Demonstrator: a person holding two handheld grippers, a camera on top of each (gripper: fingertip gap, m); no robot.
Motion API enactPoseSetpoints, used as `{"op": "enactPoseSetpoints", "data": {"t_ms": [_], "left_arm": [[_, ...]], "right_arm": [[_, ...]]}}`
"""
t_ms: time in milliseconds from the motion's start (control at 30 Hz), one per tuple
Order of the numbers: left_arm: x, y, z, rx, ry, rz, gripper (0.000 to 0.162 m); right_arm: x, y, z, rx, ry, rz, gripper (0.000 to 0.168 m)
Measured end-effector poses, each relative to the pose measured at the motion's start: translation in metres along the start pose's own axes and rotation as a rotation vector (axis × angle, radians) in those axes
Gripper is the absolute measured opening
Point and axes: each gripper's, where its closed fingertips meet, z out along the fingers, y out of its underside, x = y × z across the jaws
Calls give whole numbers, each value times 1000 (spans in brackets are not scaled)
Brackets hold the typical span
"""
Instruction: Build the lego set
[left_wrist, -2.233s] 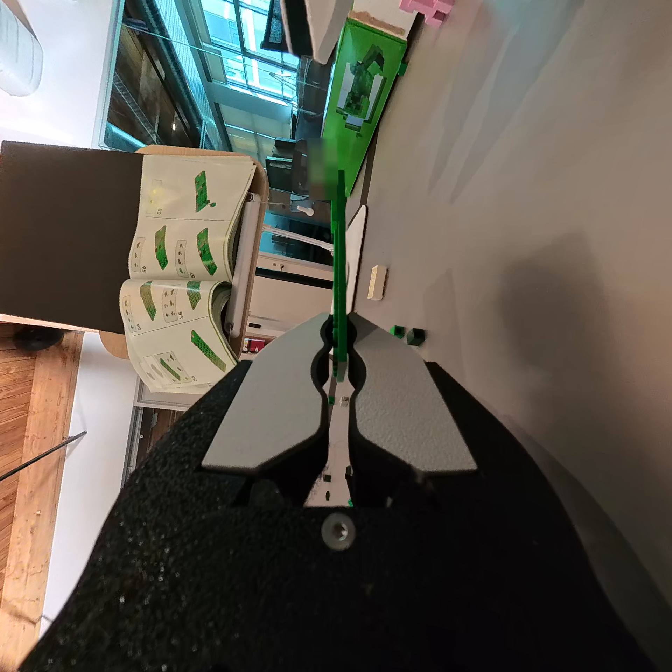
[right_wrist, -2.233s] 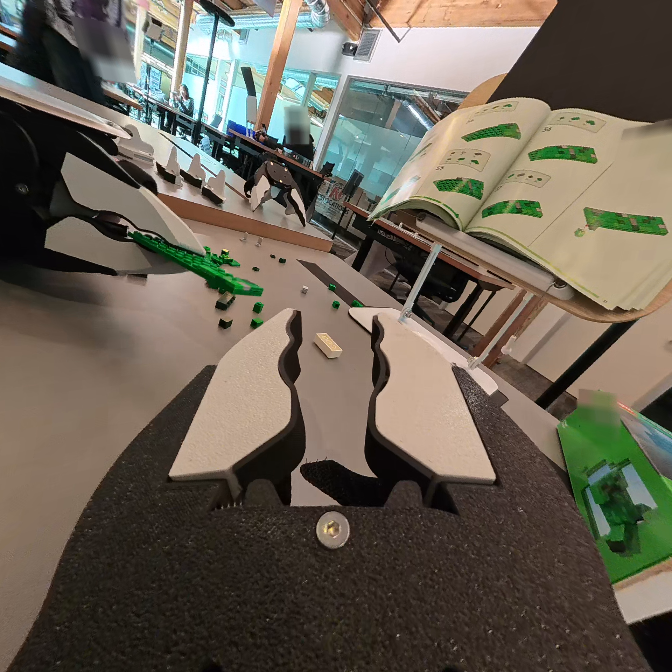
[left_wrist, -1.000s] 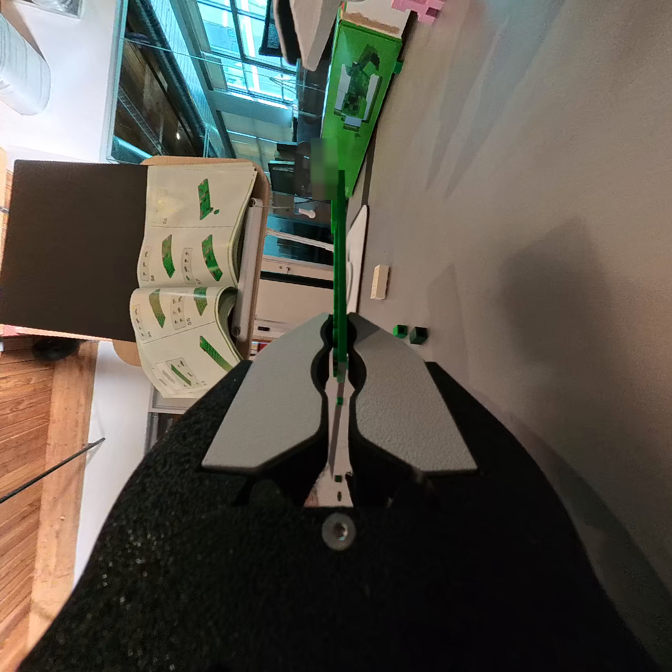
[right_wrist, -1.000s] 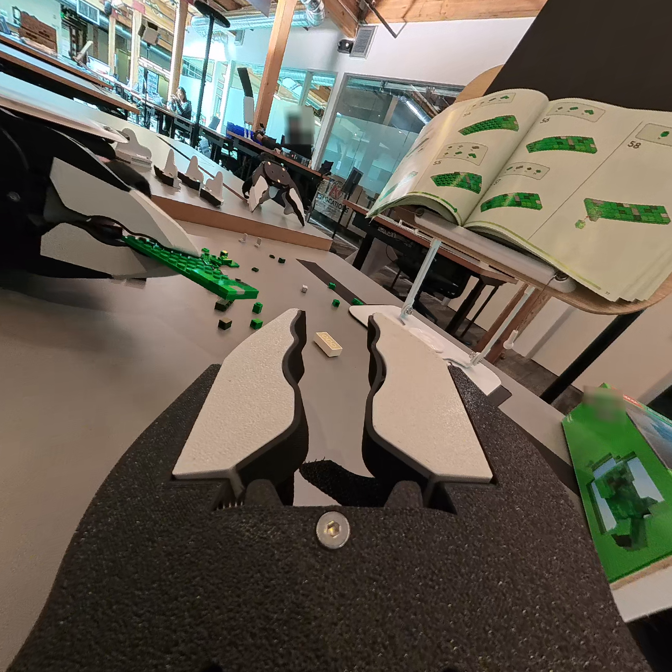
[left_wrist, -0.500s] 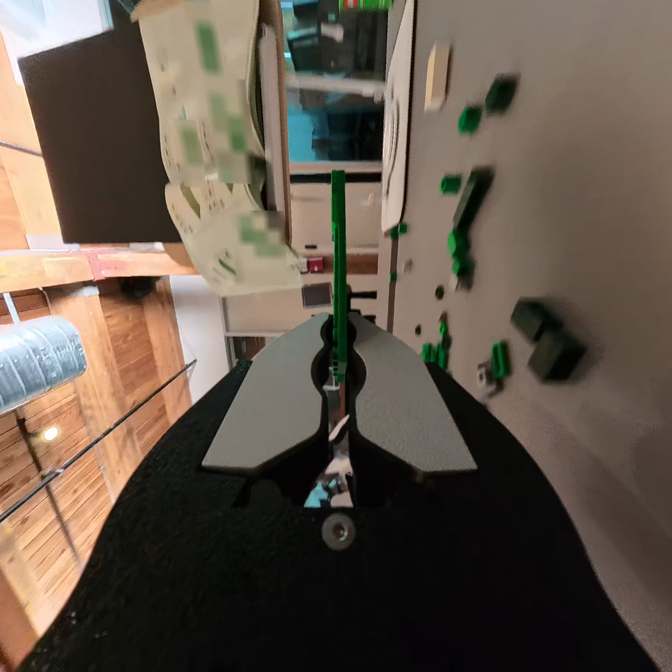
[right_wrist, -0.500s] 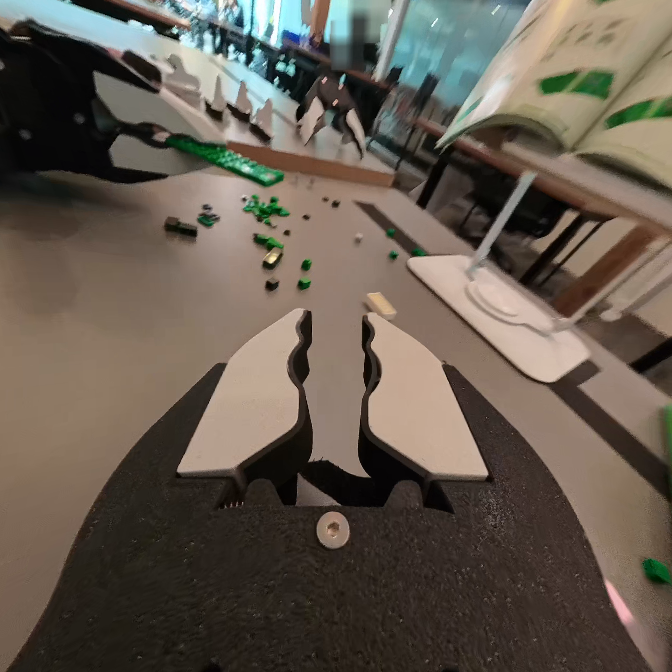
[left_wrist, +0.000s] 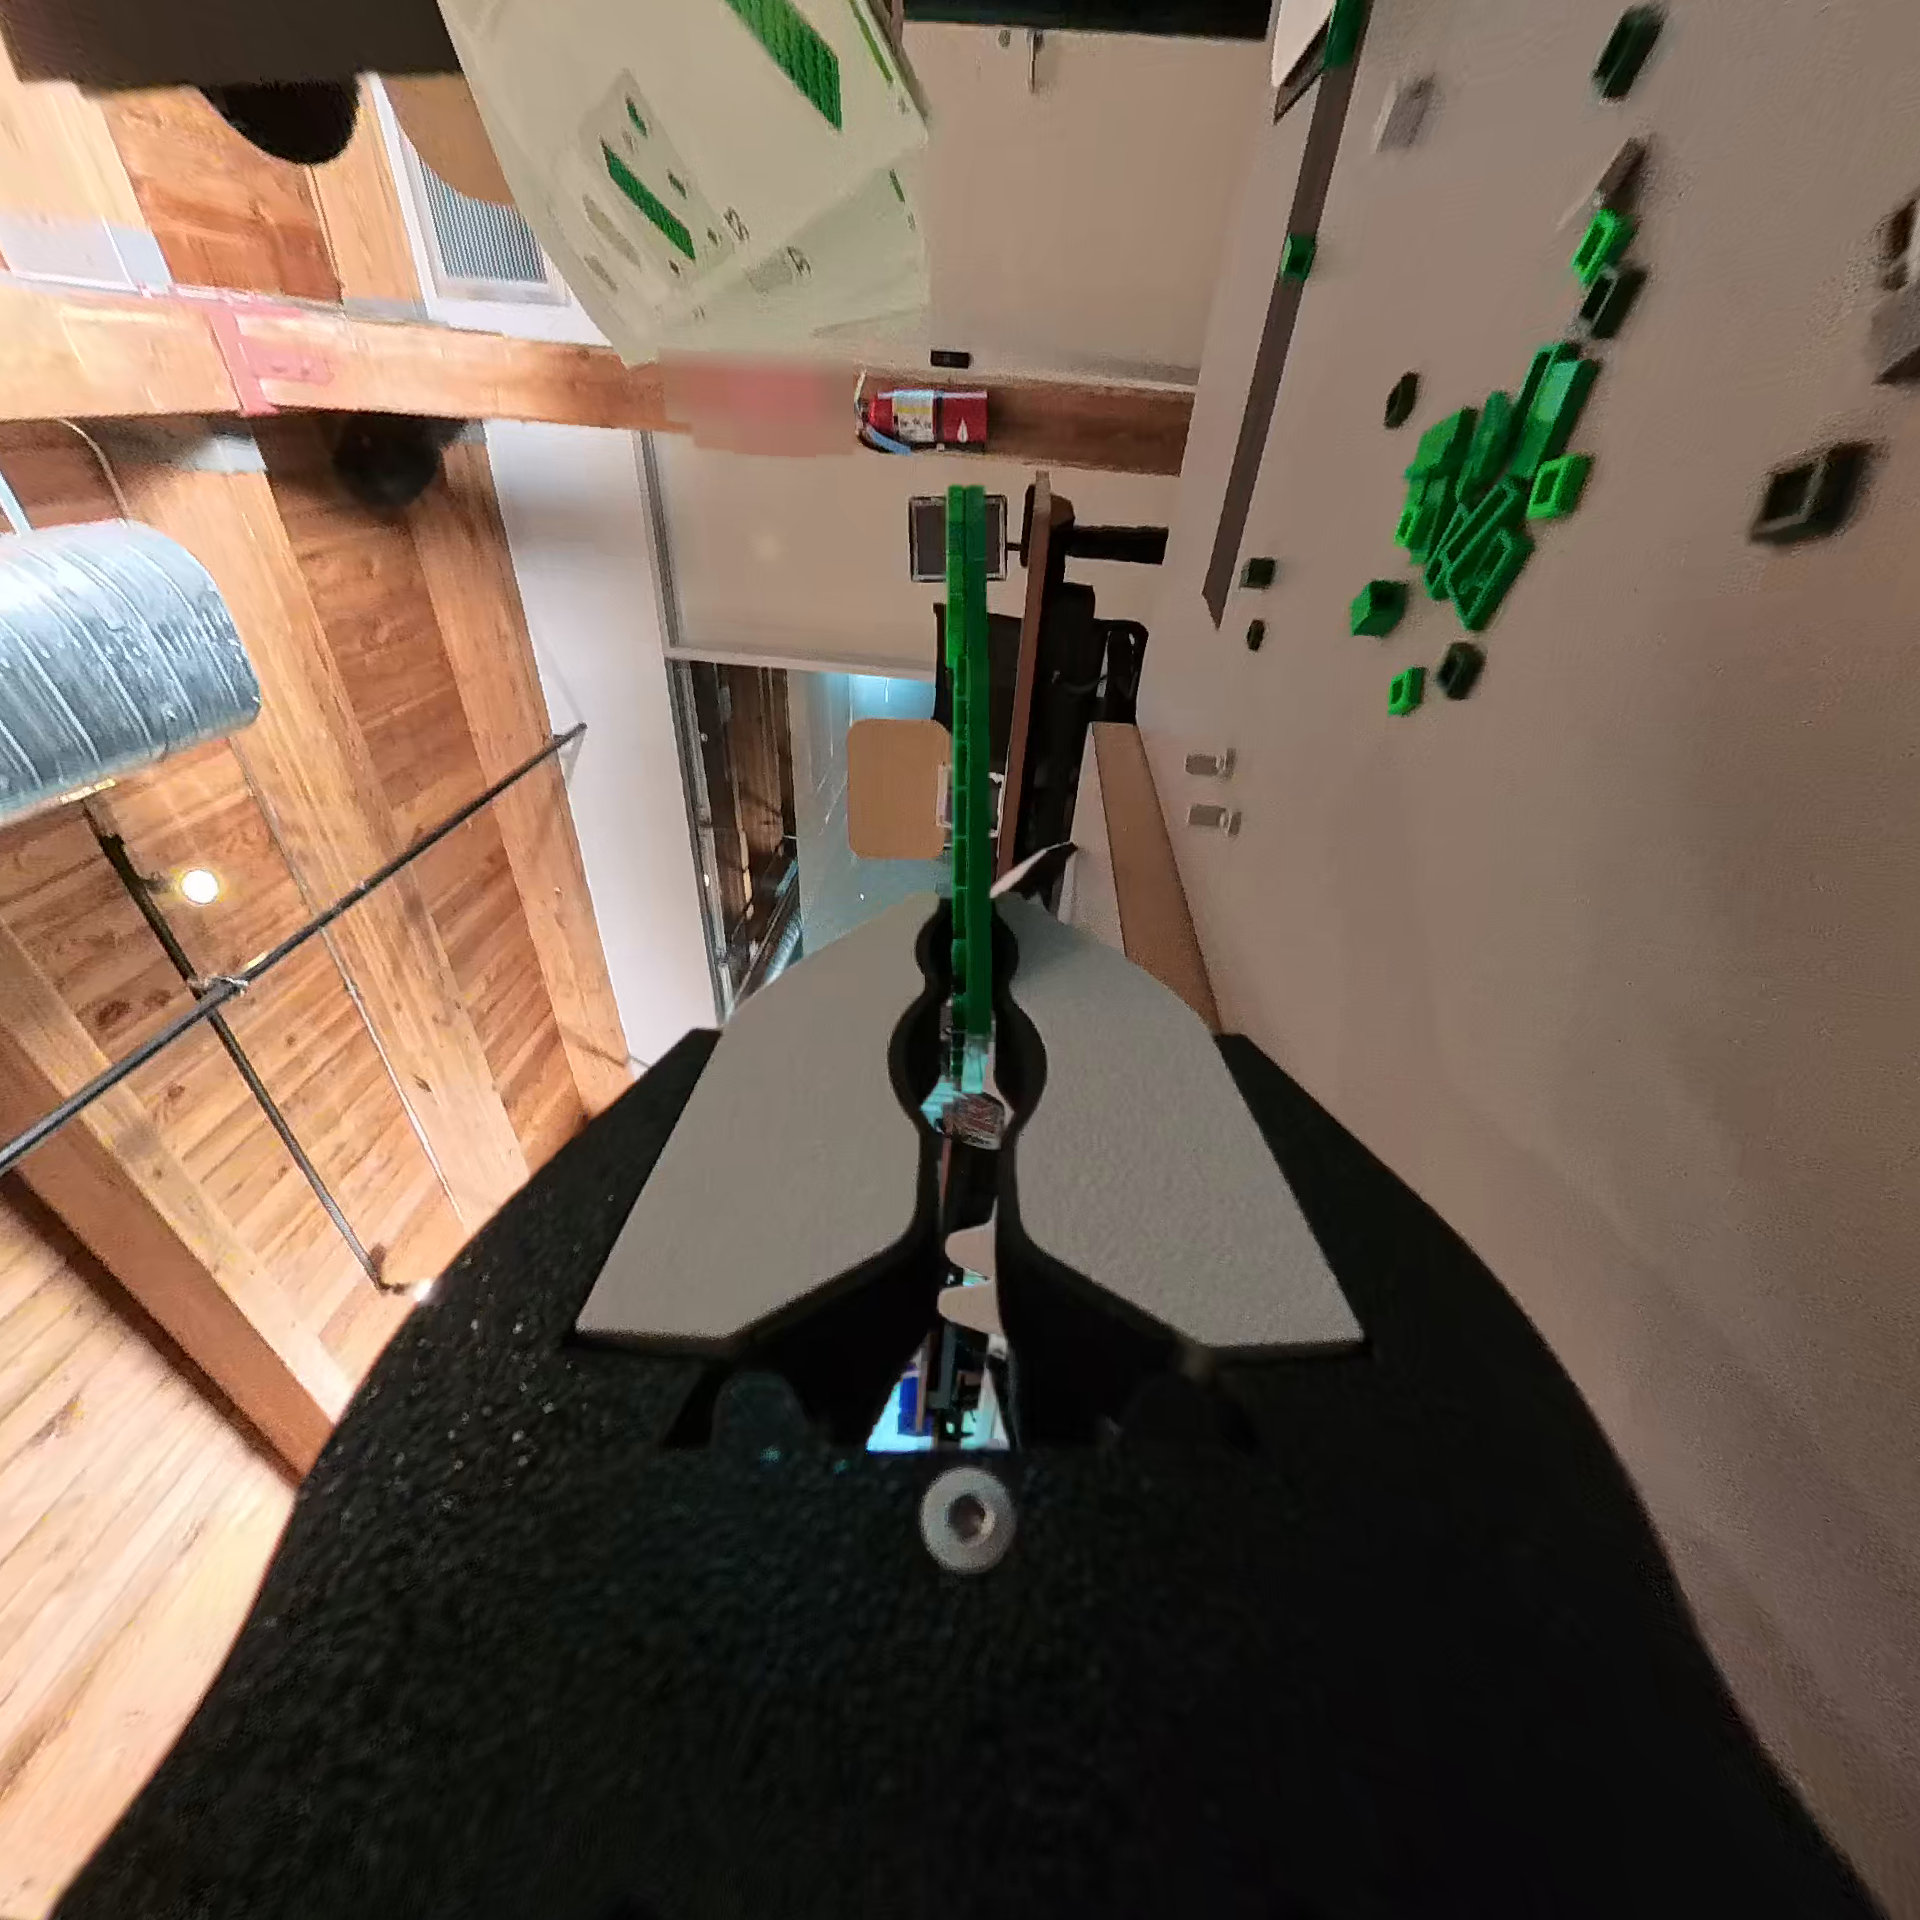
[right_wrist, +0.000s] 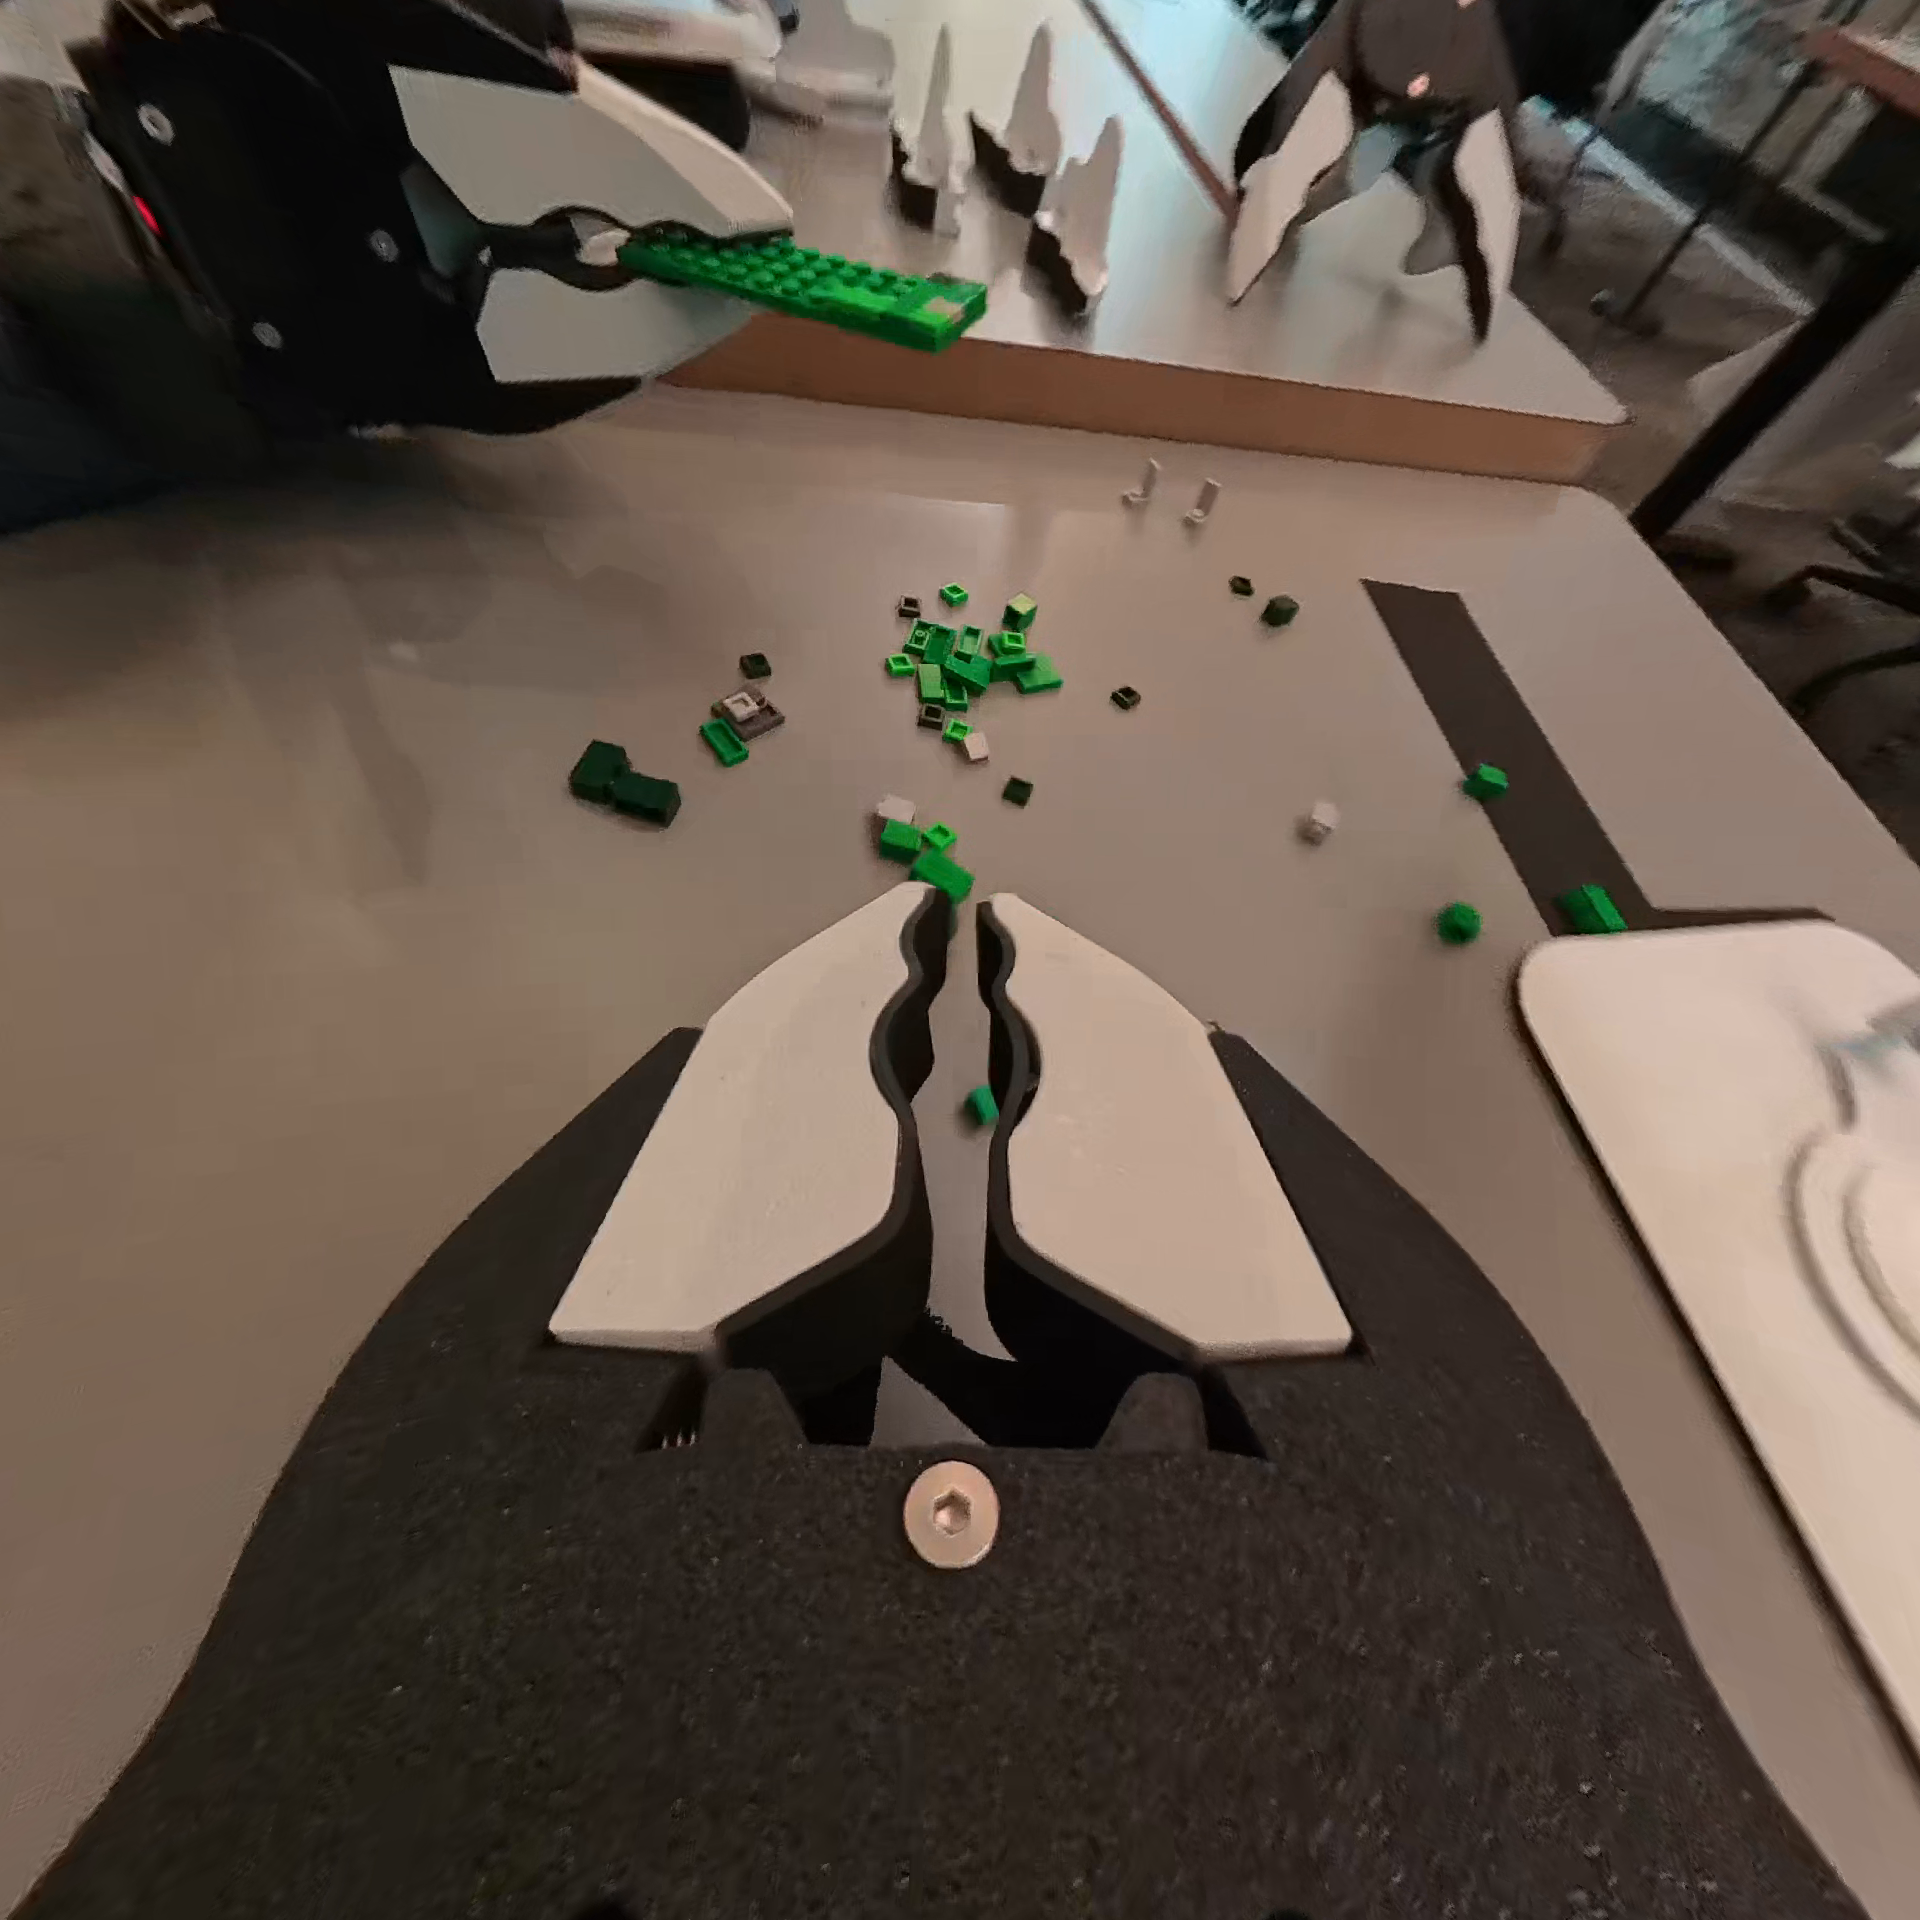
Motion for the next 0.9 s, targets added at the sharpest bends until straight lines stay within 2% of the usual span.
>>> {"op": "enactPoseSetpoints", "data": {"t_ms": [167, 400, 500, 633, 733, 900], "left_arm": [[0, 2, 0, 14, 3, -20, 4], [6, -2, 2, 47, 31, -59, 4], [4, 4, 2, 31, 25, -78, 4], [3, 9, 2, 17, 26, -85, 4], [4, 8, 2, 22, 31, -87, 4], [6, 5, 2, 28, 49, -88, 4]], "right_arm": [[13, -18, 55, -85, -112, -43, 5], [31, -22, 121, -280, -287, -93, 9], [34, -25, 144, -312, -337, -91, 12], [24, -17, 155, -433, -472, -209, 17], [24, -7, 157, -487, -502, -384, 23], [14, -2, 159, -516, -551, -509, 24]]}}
